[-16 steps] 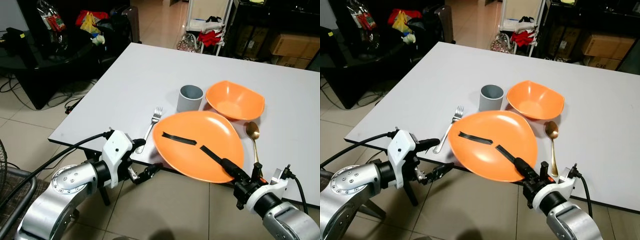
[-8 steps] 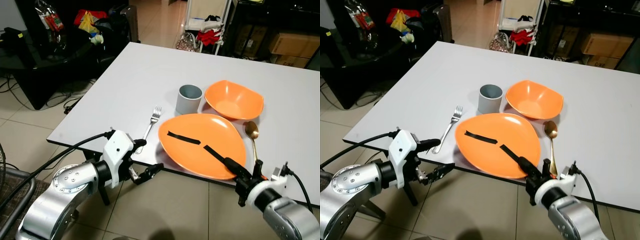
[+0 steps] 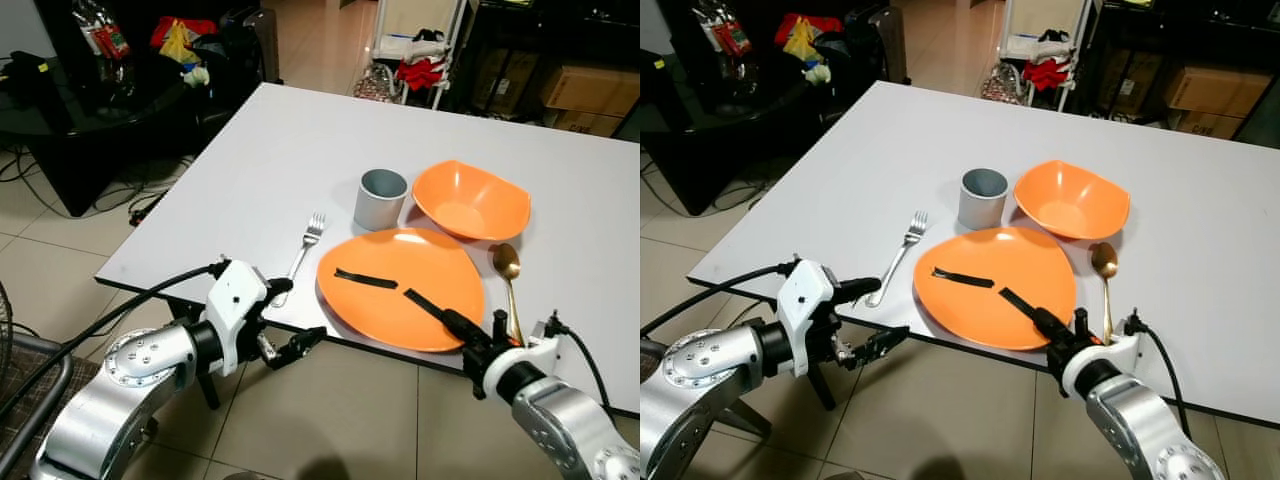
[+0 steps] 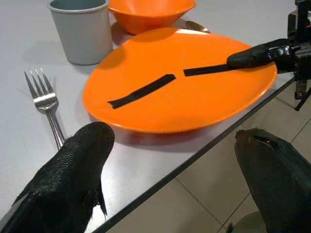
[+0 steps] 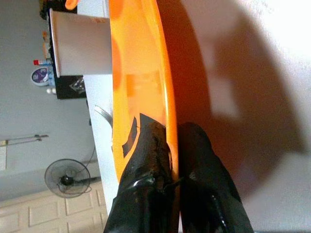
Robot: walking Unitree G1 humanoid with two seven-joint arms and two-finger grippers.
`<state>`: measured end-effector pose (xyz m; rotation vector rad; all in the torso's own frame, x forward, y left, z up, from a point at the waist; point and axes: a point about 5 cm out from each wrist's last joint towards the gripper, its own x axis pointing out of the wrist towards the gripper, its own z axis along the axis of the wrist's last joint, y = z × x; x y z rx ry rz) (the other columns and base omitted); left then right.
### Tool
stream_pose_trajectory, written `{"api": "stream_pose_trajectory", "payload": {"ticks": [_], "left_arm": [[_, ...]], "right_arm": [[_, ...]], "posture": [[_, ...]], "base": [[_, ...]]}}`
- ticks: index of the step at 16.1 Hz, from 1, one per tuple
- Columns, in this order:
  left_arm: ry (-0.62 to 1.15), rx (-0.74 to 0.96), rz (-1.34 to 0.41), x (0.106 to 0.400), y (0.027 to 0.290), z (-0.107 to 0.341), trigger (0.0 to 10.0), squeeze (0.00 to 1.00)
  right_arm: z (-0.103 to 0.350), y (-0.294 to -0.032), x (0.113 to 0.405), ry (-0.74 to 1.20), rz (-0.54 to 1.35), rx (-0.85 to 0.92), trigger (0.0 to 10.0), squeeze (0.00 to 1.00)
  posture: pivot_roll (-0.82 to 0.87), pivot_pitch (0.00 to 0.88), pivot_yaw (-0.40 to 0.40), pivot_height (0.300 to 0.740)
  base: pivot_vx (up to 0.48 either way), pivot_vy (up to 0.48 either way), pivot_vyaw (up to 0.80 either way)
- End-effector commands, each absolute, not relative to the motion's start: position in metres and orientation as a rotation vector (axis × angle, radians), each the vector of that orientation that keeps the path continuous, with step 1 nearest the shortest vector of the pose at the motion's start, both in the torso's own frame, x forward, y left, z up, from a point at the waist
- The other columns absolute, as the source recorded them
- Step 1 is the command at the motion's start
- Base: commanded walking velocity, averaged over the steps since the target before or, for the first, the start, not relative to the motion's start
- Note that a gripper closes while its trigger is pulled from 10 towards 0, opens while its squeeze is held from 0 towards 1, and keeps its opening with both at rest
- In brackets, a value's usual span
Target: Setting the table
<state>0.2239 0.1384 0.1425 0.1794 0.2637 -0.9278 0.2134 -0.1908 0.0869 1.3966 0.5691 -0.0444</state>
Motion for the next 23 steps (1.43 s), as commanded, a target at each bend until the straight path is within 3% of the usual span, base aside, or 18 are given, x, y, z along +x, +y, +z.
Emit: {"api": "stream_pose_trajectory", "payload": {"ticks": [1, 4, 5, 9, 18, 20, 23], "left_arm": [[0.247, 0.186, -0.935, 0.223, 0.138, 0.147, 10.0, 0.00], [0.247, 0.187, -0.937, 0.223, 0.138, 0.147, 10.0, 0.00], [0.248, 0.189, -0.938, 0.223, 0.138, 0.147, 10.0, 0.00], [0.245, 0.179, -0.930, 0.222, 0.139, 0.148, 10.0, 0.00], [0.248, 0.142, -0.925, 0.221, 0.131, 0.142, 10.0, 0.00], [0.245, 0.137, -0.920, 0.224, 0.130, 0.141, 10.0, 0.00], [0.242, 0.144, -0.909, 0.228, 0.131, 0.140, 10.0, 0.00]], "right_arm": [[0.093, -0.192, 0.218, 0.519, -0.019, 1.402, 10.0, 0.00], [0.089, -0.193, 0.226, 0.479, -0.033, 1.406, 10.0, 0.00], [0.087, -0.193, 0.228, 0.468, -0.037, 1.424, 10.0, 1.00], [0.084, -0.191, 0.224, 0.485, -0.023, 1.409, 10.0, 1.00], [0.103, -0.193, 0.170, 0.474, -0.001, 1.291, 10.0, 1.00], [0.102, -0.192, 0.171, 0.478, -0.012, 1.291, 10.0, 1.00], [0.098, -0.185, 0.200, 0.477, 0.024, 1.273, 10.0, 1.00]], "posture": [[0.00, 0.024, -0.028, 0.740], [0.00, 0.021, -0.025, 0.740], [0.00, 0.022, -0.025, 0.740], [0.01, 0.020, -0.032, 0.740], [-0.03, 0.022, -0.015, 0.740], [-0.04, 0.023, -0.010, 0.740], [-0.04, 0.023, -0.007, 0.740]], "base": [[0.000, 0.000, 0.00], [0.000, 0.000, 0.00], [0.000, 0.000, 0.00], [0.000, 0.000, 0.00], [0.000, 0.000, 0.00], [0.000, 0.000, 0.00], [0.000, 0.000, 0.00]]}}
